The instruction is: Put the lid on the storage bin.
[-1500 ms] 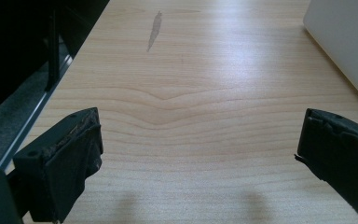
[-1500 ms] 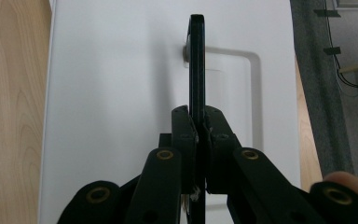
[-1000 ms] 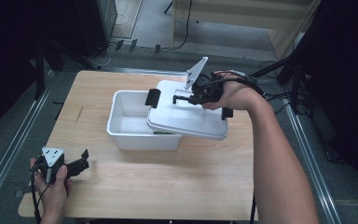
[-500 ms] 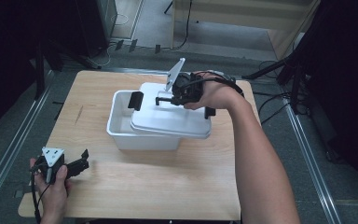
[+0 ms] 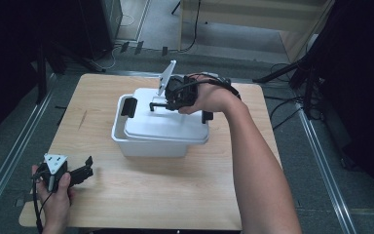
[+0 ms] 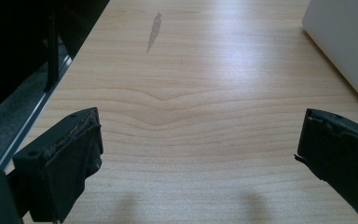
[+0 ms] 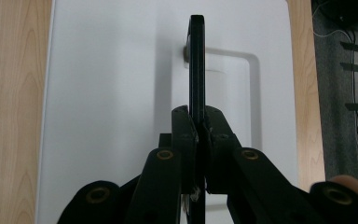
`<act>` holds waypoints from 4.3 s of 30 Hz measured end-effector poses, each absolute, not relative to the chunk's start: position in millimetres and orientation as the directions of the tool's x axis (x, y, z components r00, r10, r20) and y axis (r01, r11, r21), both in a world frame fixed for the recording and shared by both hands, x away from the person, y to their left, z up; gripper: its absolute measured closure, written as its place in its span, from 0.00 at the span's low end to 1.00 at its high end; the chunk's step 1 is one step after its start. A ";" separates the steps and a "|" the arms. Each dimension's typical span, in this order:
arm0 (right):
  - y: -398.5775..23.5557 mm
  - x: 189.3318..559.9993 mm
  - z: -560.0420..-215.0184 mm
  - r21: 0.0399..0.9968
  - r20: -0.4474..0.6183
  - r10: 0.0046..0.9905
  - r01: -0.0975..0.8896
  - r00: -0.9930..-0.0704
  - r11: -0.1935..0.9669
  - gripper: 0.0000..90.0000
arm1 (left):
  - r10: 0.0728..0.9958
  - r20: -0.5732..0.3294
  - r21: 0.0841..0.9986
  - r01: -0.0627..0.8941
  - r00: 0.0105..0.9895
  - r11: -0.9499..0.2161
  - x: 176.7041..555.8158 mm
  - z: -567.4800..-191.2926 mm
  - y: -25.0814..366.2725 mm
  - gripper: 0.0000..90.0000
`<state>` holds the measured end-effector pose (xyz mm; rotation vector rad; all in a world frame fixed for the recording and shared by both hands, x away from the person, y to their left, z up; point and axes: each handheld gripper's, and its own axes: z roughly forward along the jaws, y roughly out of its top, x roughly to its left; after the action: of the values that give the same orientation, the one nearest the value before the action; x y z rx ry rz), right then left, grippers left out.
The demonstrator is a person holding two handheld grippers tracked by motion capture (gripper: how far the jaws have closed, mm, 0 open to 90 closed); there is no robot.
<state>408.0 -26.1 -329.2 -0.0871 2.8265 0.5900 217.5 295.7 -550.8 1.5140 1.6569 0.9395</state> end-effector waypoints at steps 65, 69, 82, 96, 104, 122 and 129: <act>15.0 412.0 -357.3 0.397 -0.182 -0.021 -0.093 -0.983 0.913 0.64 | 0.997 -0.026 0.864 0.500 -0.073 0.059 217.9 -550.8 296.0 0.01; 11.5 408.6 -359.2 0.391 -0.177 -0.006 -0.076 -0.984 0.917 0.50 | 0.997 -0.023 0.863 0.501 -0.074 0.057 218.2 -550.8 295.5 0.01; -0.3 400.2 -355.2 0.392 -0.167 0.025 -0.043 -0.986 0.919 0.19 | 0.997 -0.018 0.862 0.503 -0.075 0.053 218.8 -550.9 295.1 0.01; -32.0 401.5 -346.9 0.402 -0.140 0.090 0.027 -0.986 0.915 0.00 | 0.997 -0.020 0.862 0.503 -0.078 0.057 218.8 -550.8 295.6 0.01; -52.1 400.3 -343.1 0.399 -0.169 0.111 0.035 -0.979 0.916 0.00 | 0.996 -0.024 0.862 0.504 -0.080 0.061 218.8 -550.7 296.5 0.01; -104.8 400.4 -336.3 0.394 -0.185 0.185 0.100 -0.965 0.914 0.00 | 0.997 -0.019 0.865 0.499 -0.081 0.057 218.6 -550.9 295.6 0.01; -126.5 400.3 -333.1 0.395 -0.181 0.219 0.133 -0.959 0.909 0.00 | 0.996 -0.015 0.865 0.499 -0.082 0.054 218.5 -550.8 295.3 0.01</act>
<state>400.3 -126.5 -333.1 0.2669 2.8504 0.5677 218.5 295.3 -550.8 1.5187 1.6639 0.9425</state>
